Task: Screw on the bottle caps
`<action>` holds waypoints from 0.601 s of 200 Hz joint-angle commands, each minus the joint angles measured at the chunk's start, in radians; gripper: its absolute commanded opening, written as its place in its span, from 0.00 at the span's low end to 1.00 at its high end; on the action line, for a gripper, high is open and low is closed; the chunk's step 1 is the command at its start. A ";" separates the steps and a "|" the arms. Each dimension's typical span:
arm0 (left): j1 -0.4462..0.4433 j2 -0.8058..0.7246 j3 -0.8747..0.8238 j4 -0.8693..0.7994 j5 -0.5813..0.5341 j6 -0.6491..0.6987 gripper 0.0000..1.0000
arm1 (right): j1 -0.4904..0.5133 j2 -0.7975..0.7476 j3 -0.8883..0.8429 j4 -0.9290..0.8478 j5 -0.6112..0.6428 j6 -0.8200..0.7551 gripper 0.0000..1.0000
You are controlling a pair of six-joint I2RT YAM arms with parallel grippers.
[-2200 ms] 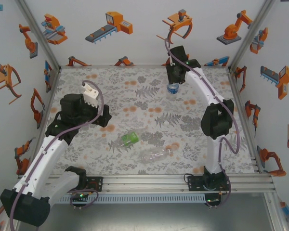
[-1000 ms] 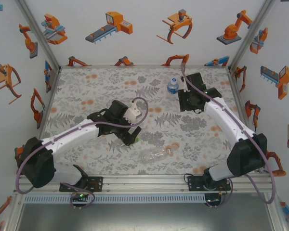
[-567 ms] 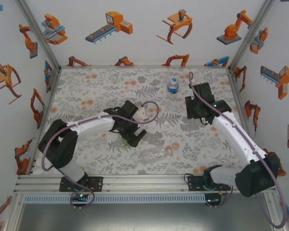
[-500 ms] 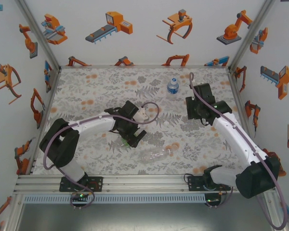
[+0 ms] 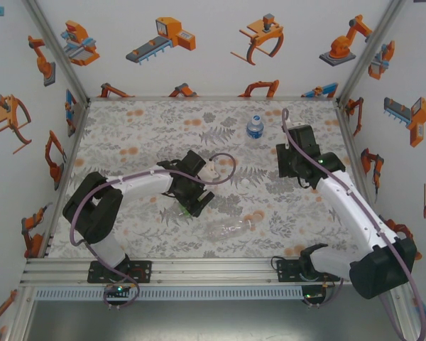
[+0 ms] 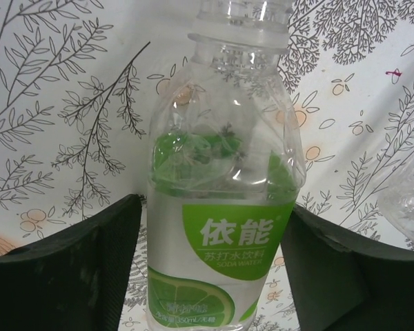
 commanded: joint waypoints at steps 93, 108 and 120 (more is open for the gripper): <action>0.000 -0.047 0.005 -0.012 -0.029 0.031 0.45 | 0.053 -0.075 -0.069 -0.015 -0.209 0.062 0.40; 0.011 -0.067 0.014 -0.012 -0.035 0.037 0.42 | 0.086 -0.108 -0.087 -0.019 -0.253 0.069 0.39; 0.025 -0.087 0.021 -0.011 -0.030 0.040 0.41 | 0.121 -0.130 -0.106 -0.022 -0.278 0.089 0.38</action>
